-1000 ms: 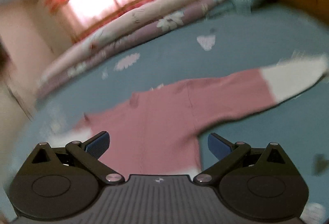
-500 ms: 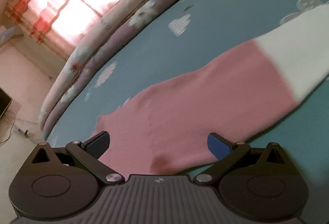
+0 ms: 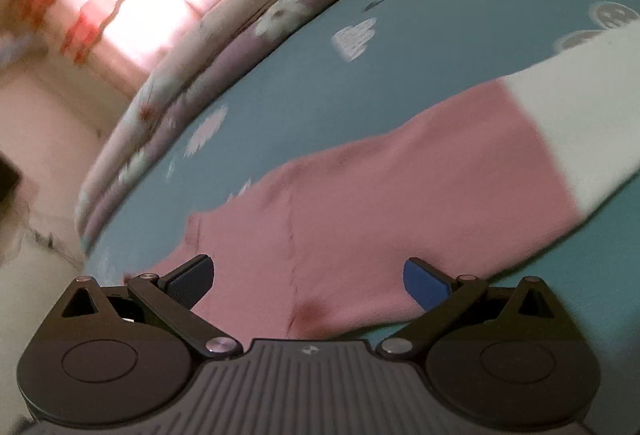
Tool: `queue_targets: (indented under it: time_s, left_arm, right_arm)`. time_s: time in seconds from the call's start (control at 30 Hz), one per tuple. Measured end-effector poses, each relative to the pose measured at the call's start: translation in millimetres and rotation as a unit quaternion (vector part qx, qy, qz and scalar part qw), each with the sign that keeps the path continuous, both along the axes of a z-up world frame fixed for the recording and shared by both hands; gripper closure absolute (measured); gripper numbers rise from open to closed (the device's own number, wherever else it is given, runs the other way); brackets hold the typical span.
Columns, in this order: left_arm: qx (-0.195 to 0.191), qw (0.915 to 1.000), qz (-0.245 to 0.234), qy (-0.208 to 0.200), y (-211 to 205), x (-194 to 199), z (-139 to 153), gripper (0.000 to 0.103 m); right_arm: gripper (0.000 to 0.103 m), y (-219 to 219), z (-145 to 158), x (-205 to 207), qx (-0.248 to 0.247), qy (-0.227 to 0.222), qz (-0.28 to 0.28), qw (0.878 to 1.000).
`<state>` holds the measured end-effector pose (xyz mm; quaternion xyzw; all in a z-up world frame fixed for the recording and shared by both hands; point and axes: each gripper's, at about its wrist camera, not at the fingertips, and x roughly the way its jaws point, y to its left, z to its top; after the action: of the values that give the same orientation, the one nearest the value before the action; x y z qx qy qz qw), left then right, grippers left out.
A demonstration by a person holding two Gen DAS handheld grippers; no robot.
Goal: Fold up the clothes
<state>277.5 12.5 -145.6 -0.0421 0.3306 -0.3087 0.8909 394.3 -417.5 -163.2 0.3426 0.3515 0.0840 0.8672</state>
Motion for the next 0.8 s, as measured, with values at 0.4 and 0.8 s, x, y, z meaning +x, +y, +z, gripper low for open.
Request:
queue_targets:
  time_s: [0.4,0.8]
  left_arm:
    - [0.005,1.0,0.0,-0.002,-1,0,0,0.001]
    - [0.008,1.0,0.001,-0.003,-2,-2,1,0.001]
  right_arm:
    - [0.0,-11,-2,22,-0.001,0.006,0.04,0.999]
    - [0.0,-37,5,2,-0.074,0.035,0.002,0.997]
